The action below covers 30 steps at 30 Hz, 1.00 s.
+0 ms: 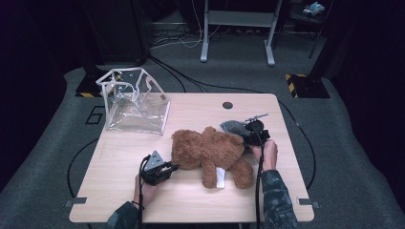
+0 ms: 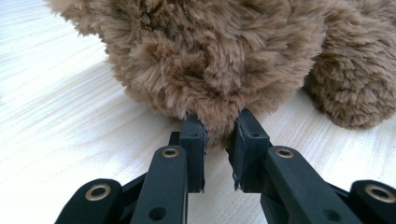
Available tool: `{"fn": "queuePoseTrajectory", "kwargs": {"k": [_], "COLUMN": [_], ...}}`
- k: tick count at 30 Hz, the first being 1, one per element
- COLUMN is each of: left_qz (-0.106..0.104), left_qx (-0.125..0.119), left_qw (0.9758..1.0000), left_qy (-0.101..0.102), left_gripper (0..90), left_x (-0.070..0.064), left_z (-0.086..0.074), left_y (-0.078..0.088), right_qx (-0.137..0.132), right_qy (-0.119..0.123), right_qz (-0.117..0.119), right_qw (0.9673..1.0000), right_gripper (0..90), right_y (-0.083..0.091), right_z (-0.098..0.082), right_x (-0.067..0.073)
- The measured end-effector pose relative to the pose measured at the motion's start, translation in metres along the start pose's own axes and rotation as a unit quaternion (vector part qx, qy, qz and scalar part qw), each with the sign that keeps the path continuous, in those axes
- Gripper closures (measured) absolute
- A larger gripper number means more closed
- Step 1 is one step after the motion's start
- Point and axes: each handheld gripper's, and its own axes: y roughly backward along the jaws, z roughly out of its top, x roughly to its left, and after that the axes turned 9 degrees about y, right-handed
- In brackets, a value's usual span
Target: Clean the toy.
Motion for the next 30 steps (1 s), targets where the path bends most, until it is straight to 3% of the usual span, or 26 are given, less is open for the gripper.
{"fn": "queuePoseTrajectory", "kwargs": {"k": [3, 7, 9, 12, 14, 16, 19, 21, 23, 27, 30], "left_qz": [0.002, 0.001, 0.0, 0.001, 0.003, 0.003, 0.003, 0.003, 0.003, 0.002, 0.004], "left_qx": [0.0, 0.002, 0.001, 0.002, 0.002, 0.005, 0.003, 0.002, 0.002, 0.002, 0.0], "left_qw": [1.0, 1.0, 1.0, 1.0, 1.0, 1.0, 1.0, 1.0, 1.0, 1.0, 1.0], "left_qy": [-0.002, -0.003, -0.001, -0.002, -0.003, -0.005, -0.003, -0.003, -0.003, -0.005, -0.007], "left_gripper": [76.3, 76.3, 76.3, 76.4, 76.4, 76.4, 76.4, 76.4, 76.3, 76.4, 76.4], "left_x": [0.0, 0.0, 0.0, 0.0, 0.0, 0.0, 0.0, 0.0, 0.001, 0.001, 0.001], "left_z": [0.0, 0.0, 0.0, 0.0, 0.0, 0.001, 0.001, 0.001, 0.001, 0.001, 0.001], "left_y": [0.0, 0.0, 0.0, 0.0, 0.0, 0.0, 0.0, 0.0, 0.0, 0.0, 0.0], "right_qx": [0.012, -0.004, -0.039, -0.065, -0.069, -0.06, -0.028, -0.012, -0.017, -0.008, 0.012], "right_qy": [-0.02, -0.038, -0.037, -0.023, -0.004, 0.01, 0.015, 0.006, -0.007, -0.007, -0.019], "right_qz": [-0.021, -0.022, -0.013, 0.014, 0.028, 0.038, 0.046, 0.049, 0.054, 0.027, -0.011], "right_qw": [0.9995, 0.999, 0.9985, 0.9975, 0.9973, 0.9974, 0.9984, 0.9987, 0.9984, 0.9996, 0.9997], "right_gripper": [77.6, 77.5, 77.5, 77.4, 77.4, 77.4, 77.4, 77.4, 77.5, 77.4, 77.4], "right_y": [-0.001, 0.015, 0.031, 0.046, 0.05, 0.045, 0.019, 0.006, 0.001, -0.002, -0.004], "right_z": [-0.006, -0.012, -0.01, -0.005, -0.002, 0.001, 0.0, -0.003, -0.007, -0.009, -0.014], "right_x": [-0.012, -0.021, -0.022, -0.013, -0.003, 0.007, 0.012, 0.012, 0.009, 0.004, -0.008]}}
